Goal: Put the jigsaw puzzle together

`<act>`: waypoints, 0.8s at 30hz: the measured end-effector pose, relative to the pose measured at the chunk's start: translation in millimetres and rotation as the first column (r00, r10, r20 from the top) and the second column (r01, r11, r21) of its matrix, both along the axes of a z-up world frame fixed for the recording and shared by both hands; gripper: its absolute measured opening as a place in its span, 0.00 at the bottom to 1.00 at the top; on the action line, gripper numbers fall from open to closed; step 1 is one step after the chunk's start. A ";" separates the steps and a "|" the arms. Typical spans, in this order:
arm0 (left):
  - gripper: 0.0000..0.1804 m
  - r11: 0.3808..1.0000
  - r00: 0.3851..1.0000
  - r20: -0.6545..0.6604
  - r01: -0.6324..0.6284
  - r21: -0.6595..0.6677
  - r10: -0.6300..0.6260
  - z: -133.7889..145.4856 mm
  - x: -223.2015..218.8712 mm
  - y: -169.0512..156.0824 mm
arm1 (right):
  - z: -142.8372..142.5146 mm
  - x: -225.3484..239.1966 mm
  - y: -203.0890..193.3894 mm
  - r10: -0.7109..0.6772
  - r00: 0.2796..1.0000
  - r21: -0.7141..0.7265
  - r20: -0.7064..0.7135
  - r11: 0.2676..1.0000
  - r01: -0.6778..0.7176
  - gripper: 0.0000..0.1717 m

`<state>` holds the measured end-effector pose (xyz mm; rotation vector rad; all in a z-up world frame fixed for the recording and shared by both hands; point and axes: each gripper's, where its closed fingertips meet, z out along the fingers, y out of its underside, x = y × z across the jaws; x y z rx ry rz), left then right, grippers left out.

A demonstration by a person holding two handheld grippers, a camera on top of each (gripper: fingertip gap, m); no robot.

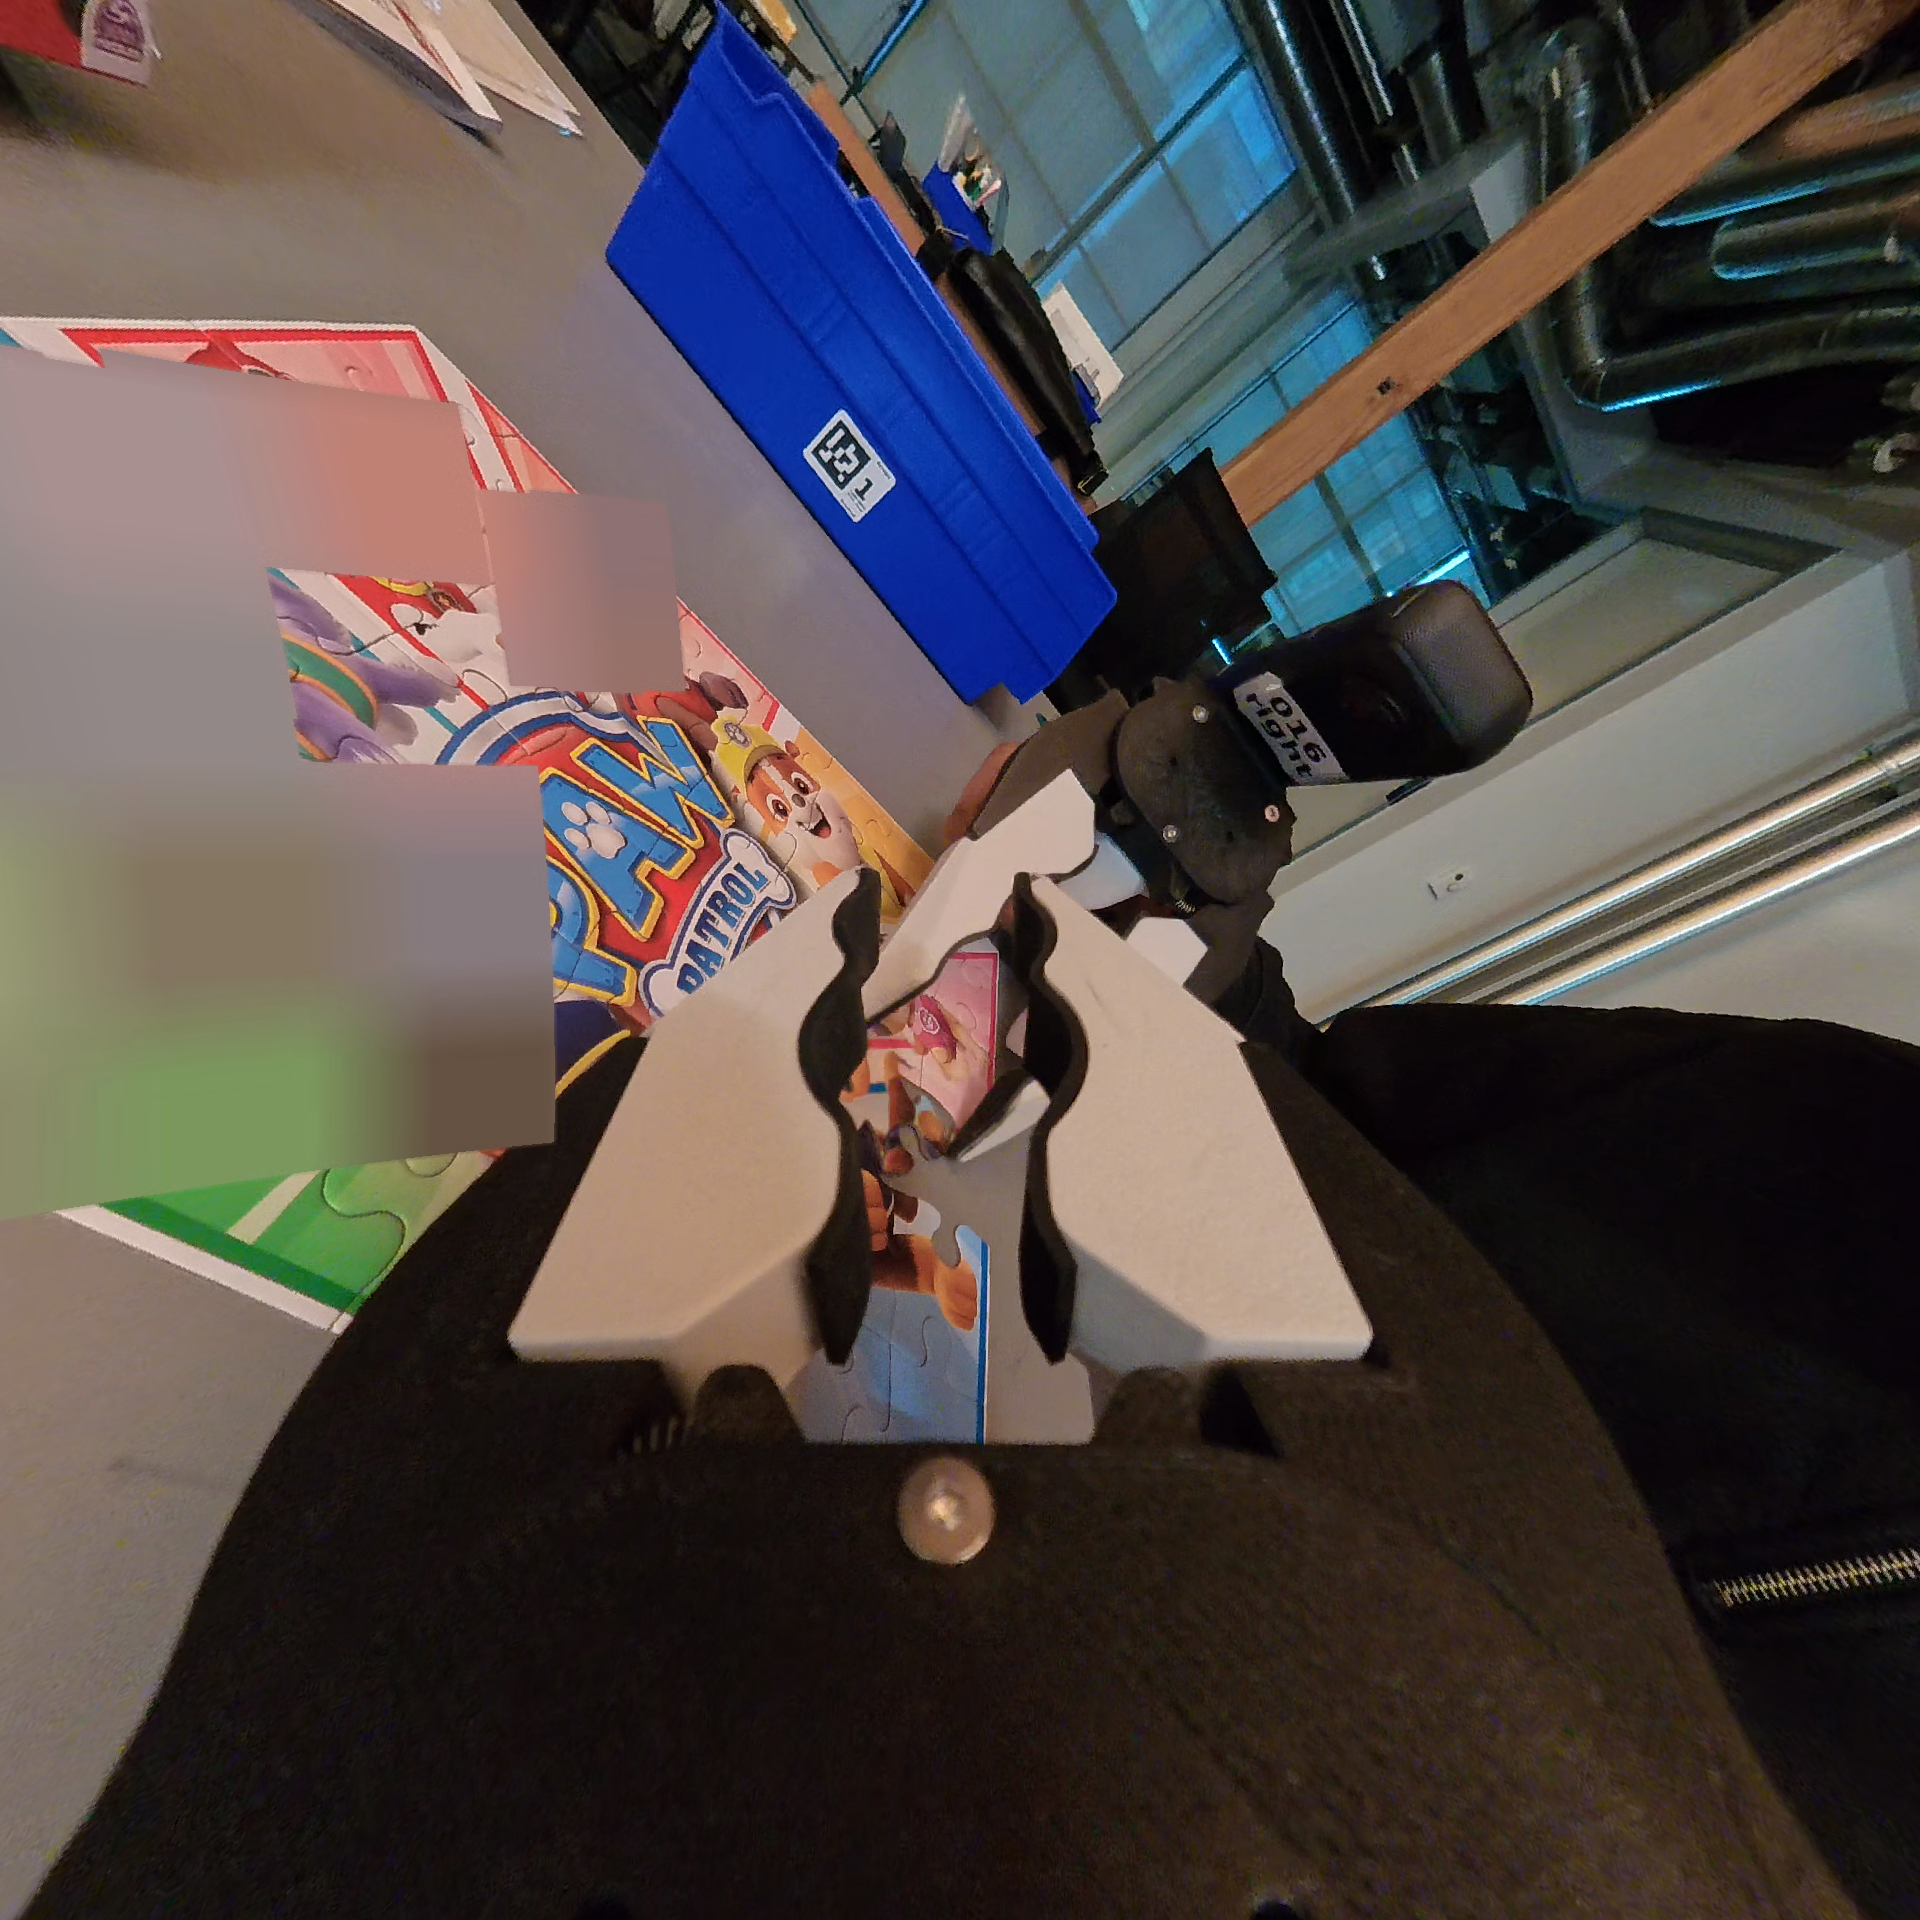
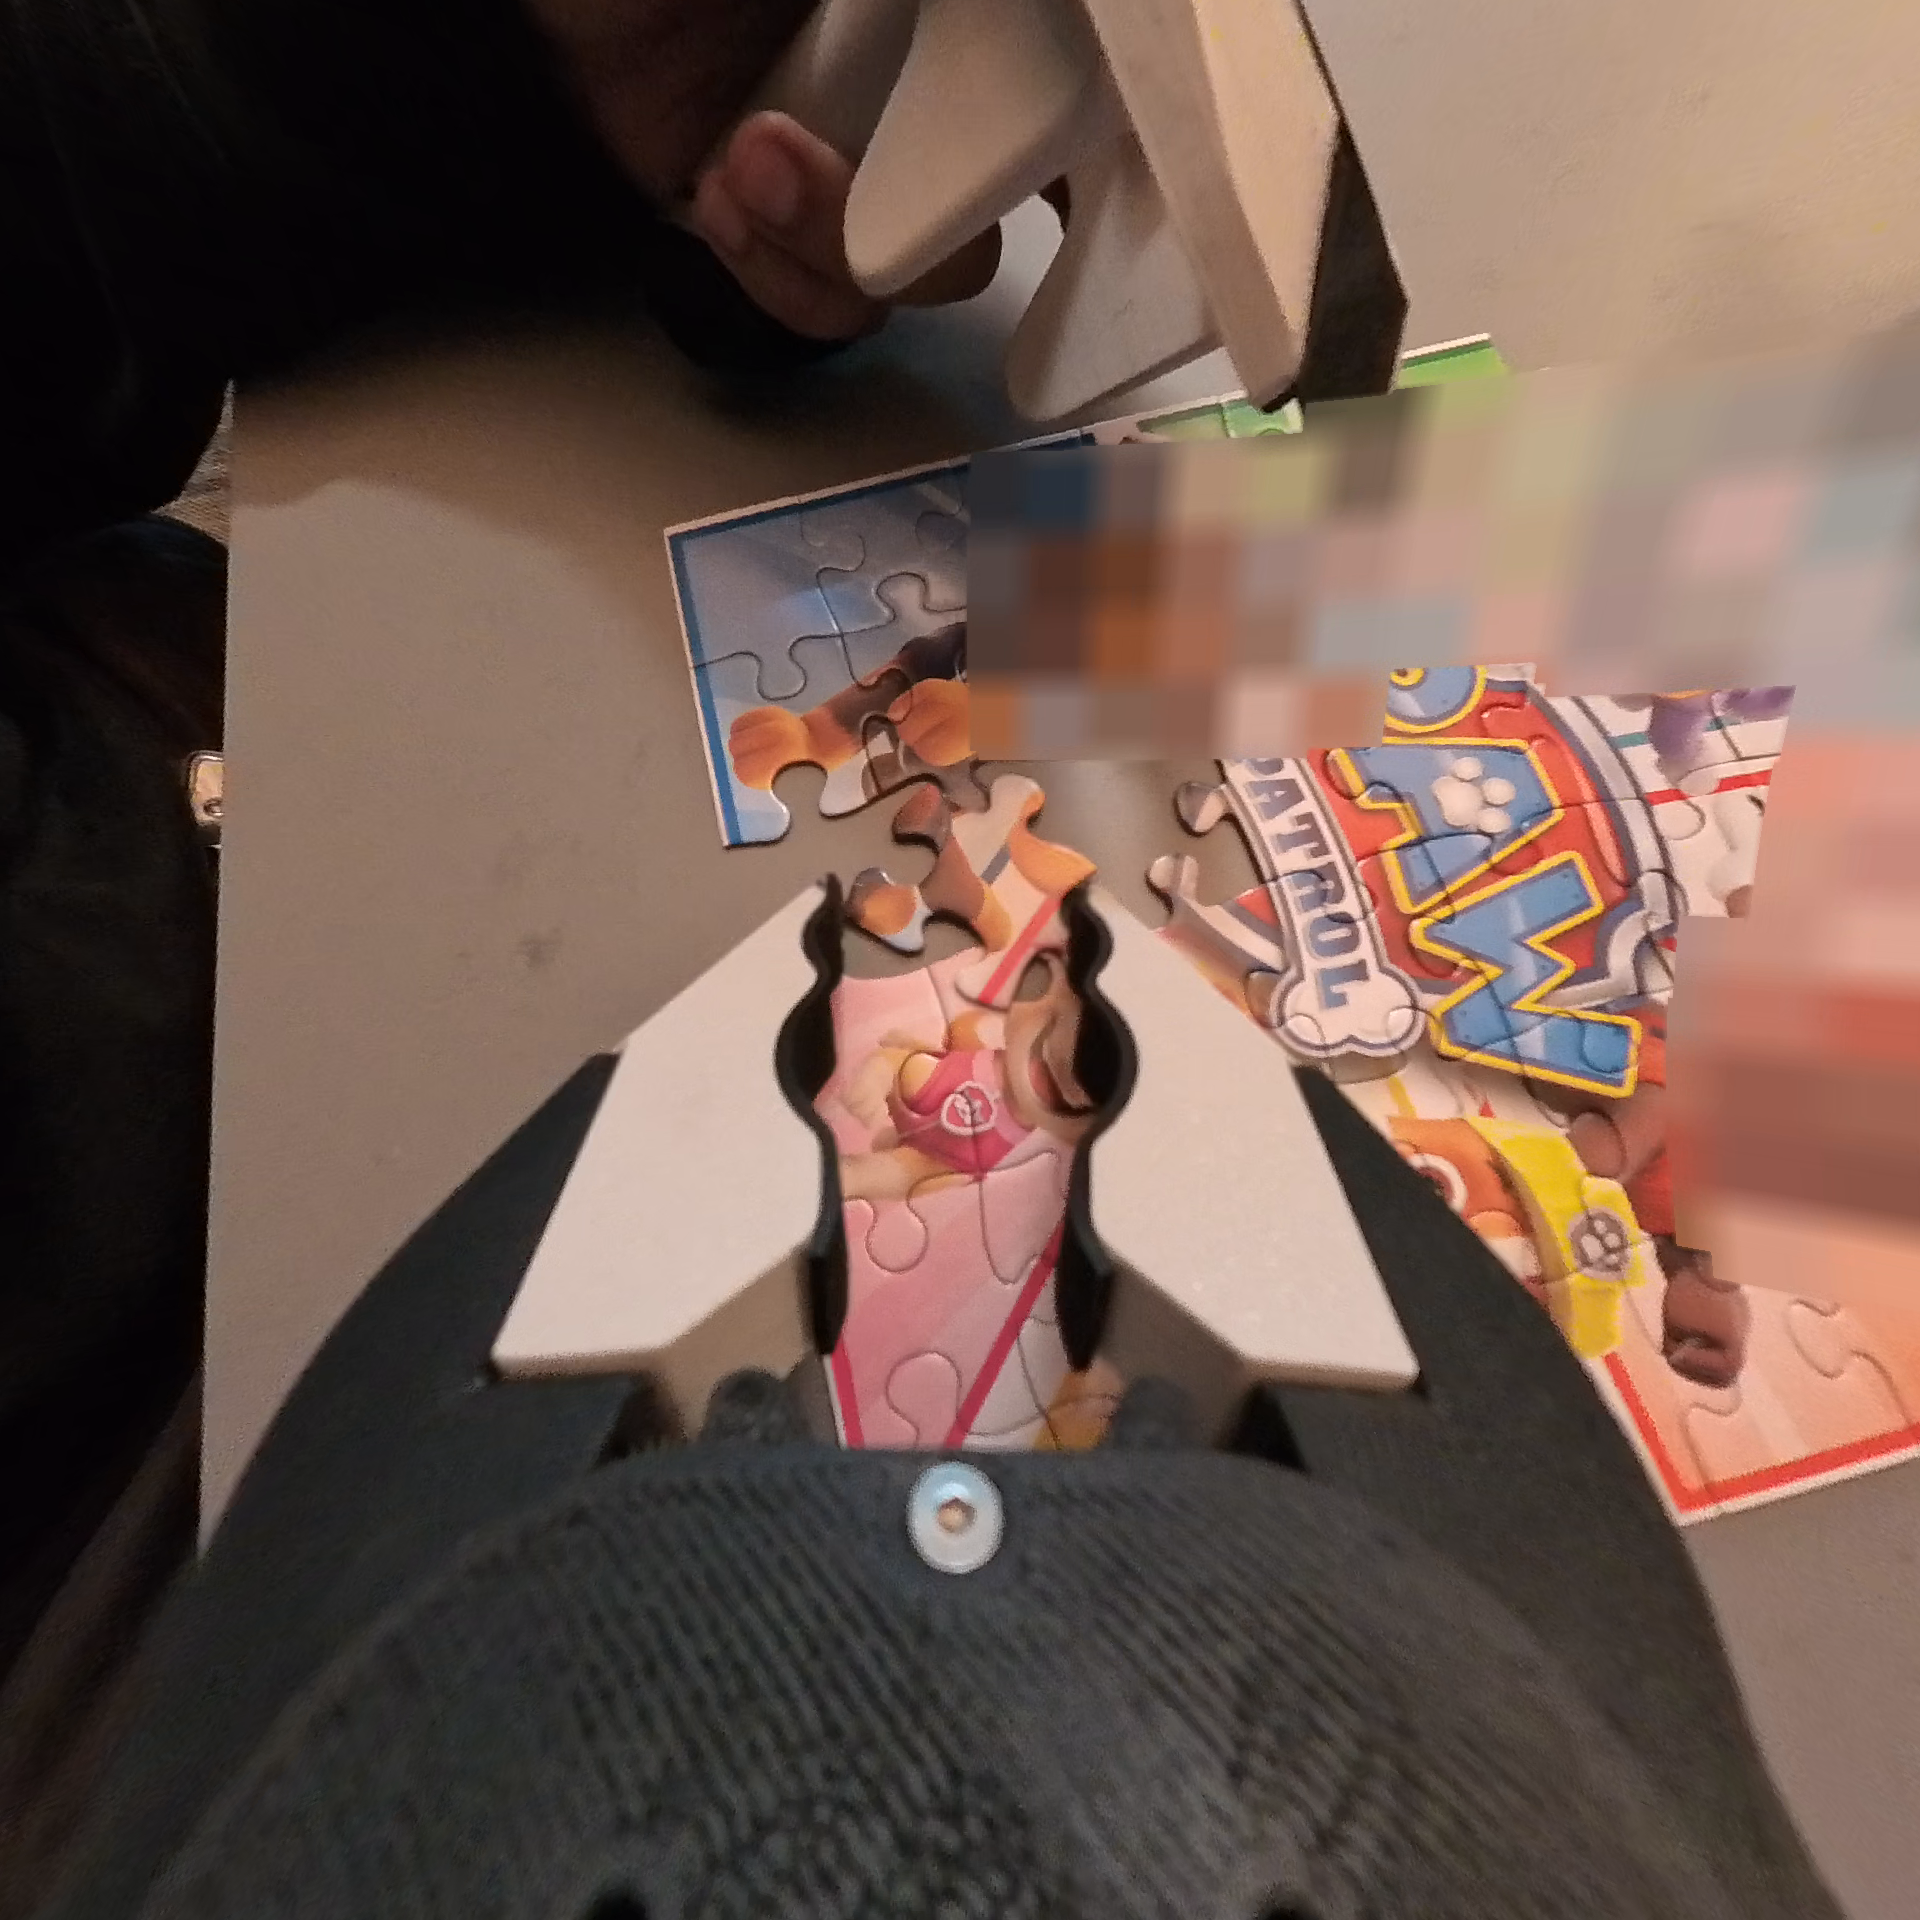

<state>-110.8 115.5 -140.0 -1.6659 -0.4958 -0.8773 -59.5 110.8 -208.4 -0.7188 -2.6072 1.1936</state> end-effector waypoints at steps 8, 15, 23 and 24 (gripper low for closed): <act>0.13 1.000 1.000 0.001 0.000 0.004 0.000 0.8 0.0 -0.4 | 0.1 0.6 -2.1 -0.065 0.998 0.008 0.000 0.998 0.065 0.24; 0.13 1.000 1.000 0.002 0.002 0.004 -0.002 0.9 0.2 -0.3 | 7.3 -7.2 0.8 -0.271 0.958 -0.064 0.090 0.959 0.277 0.18; 0.13 1.000 1.000 0.004 0.002 0.006 -0.002 1.3 0.3 -0.3 | 17.4 -7.0 -5.0 -0.301 0.952 -0.074 0.050 0.950 0.304 0.30; 0.13 1.000 1.000 0.003 0.003 0.006 -0.003 1.3 0.6 -0.1 | 18.2 -7.3 -5.5 -0.261 0.965 -0.052 0.006 0.964 0.261 0.31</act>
